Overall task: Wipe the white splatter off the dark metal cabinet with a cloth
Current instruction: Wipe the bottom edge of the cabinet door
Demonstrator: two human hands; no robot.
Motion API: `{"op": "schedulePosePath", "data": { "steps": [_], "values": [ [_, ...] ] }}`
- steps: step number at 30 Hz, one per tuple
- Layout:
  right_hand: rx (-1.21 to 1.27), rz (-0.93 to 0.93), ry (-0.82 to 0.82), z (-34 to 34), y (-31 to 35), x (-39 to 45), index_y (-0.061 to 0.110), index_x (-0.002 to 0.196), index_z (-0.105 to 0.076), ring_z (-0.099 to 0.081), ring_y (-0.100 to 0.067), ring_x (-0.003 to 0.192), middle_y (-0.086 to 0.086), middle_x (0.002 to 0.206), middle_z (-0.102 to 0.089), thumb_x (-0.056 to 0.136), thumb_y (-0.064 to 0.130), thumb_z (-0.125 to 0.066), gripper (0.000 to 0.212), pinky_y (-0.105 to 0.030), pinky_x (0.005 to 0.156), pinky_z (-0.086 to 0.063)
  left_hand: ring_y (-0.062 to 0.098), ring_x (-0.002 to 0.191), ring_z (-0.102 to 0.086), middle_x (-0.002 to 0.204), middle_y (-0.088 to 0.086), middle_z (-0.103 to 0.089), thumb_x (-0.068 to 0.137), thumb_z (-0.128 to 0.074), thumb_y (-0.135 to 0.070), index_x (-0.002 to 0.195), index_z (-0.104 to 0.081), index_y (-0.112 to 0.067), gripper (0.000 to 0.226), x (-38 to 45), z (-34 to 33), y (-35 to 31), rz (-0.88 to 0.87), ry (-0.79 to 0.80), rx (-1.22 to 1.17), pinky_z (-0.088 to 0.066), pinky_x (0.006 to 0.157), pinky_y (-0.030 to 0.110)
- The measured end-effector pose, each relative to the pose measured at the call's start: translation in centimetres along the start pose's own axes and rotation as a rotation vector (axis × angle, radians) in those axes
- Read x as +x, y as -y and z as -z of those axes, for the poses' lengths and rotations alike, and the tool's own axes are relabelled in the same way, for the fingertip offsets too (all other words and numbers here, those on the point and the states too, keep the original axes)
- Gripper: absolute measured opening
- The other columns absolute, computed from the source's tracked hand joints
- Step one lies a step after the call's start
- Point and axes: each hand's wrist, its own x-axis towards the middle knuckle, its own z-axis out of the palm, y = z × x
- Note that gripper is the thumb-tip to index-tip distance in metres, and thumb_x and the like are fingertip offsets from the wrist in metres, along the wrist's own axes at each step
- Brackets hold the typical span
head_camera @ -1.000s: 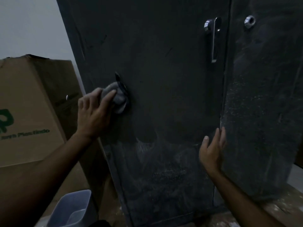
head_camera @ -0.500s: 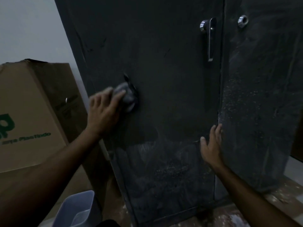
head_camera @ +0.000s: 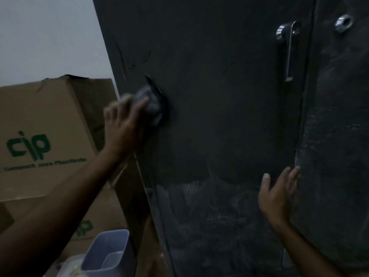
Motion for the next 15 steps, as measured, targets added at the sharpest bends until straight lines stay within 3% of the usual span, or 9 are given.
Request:
{"op": "schedulePosePath", "data": {
  "steps": [2, 4, 6, 9, 11, 13, 15],
  "values": [
    [0.002, 0.0, -0.026, -0.1, 0.0, -0.1, 0.003, 0.163, -0.01, 0.001, -0.027, 0.159, -0.008, 0.173, 0.009, 0.1, 0.058, -0.026, 0.085, -0.047, 0.129, -0.005, 0.037, 0.121, -0.046, 0.136, 0.028, -0.052, 0.103, -0.056, -0.03, 0.145, -0.052, -0.016, 0.044, 4.6, -0.1, 1.6, 0.263, -0.119, 0.001, -0.036, 0.102, 0.047],
    [0.014, 0.023, -0.041, 0.0, 0.1, 0.1, 0.001, 0.163, -0.012, -0.001, -0.029, 0.159, -0.011, 0.173, 0.007, 0.1, 0.056, -0.027, 0.085, -0.047, 0.129, -0.006, 0.035, 0.121, -0.045, 0.137, 0.028, -0.052, 0.102, -0.055, -0.029, 0.145, -0.05, -0.015, 0.046, 5.0, -0.4, 0.5, 0.333, -0.156, -0.024, -0.034, 0.099, 0.044],
    [0.012, 0.027, -0.054, -0.2, 0.1, 0.2, 0.0, 0.162, -0.012, -0.002, -0.03, 0.159, -0.012, 0.173, 0.006, 0.1, 0.055, -0.028, 0.085, -0.046, 0.129, -0.007, 0.036, 0.115, -0.044, 0.135, 0.026, -0.05, 0.105, -0.052, -0.034, 0.144, -0.048, -0.016, 0.043, 0.8, -0.9, -2.3, 0.137, -0.083, -0.048, -0.038, 0.093, 0.048],
    [0.024, 0.024, -0.103, -0.8, 0.3, -0.1, 0.0, 0.162, -0.012, -0.002, -0.031, 0.159, -0.011, 0.173, 0.006, 0.1, 0.054, -0.029, 0.084, -0.046, 0.128, -0.007, 0.036, 0.108, -0.047, 0.136, 0.017, -0.044, 0.101, -0.049, -0.034, 0.147, -0.045, -0.017, 0.049, -7.3, -1.3, -4.7, -0.367, 0.145, -0.122, -0.04, 0.087, 0.05],
    [0.028, 0.023, -0.128, -1.2, 0.5, -0.2, 0.001, 0.163, -0.01, -0.001, -0.03, 0.159, -0.01, 0.173, 0.006, 0.1, 0.054, -0.029, 0.084, -0.044, 0.128, -0.005, 0.034, 0.107, -0.05, 0.137, 0.015, -0.046, 0.1, -0.05, -0.032, 0.149, -0.045, -0.017, 0.051, -8.1, -1.5, -4.3, -0.511, 0.18, -0.095, -0.038, 0.085, 0.045],
    [0.042, 0.02, -0.159, -1.8, 0.3, -0.2, 0.0, 0.163, -0.01, 0.0, -0.029, 0.159, -0.01, 0.173, 0.006, 0.101, 0.053, -0.029, 0.083, -0.042, 0.128, -0.003, 0.036, 0.112, -0.048, 0.139, 0.017, -0.046, 0.103, -0.05, -0.037, 0.15, -0.046, -0.02, 0.05, -5.3, -2.1, -4.1, -0.379, 0.113, -0.106, -0.037, 0.088, 0.047],
    [0.05, 0.033, -0.2, -2.3, 0.1, -0.1, 0.0, 0.162, -0.012, 0.0, -0.029, 0.159, -0.011, 0.173, 0.004, 0.102, 0.051, -0.03, 0.081, -0.039, 0.127, -0.001, 0.037, 0.118, -0.044, 0.139, 0.021, -0.048, 0.106, -0.052, -0.038, 0.146, -0.052, -0.019, 0.044, -0.1, -2.0, -4.2, -0.06, -0.042, -0.088, -0.035, 0.093, 0.046]
  ]
}}
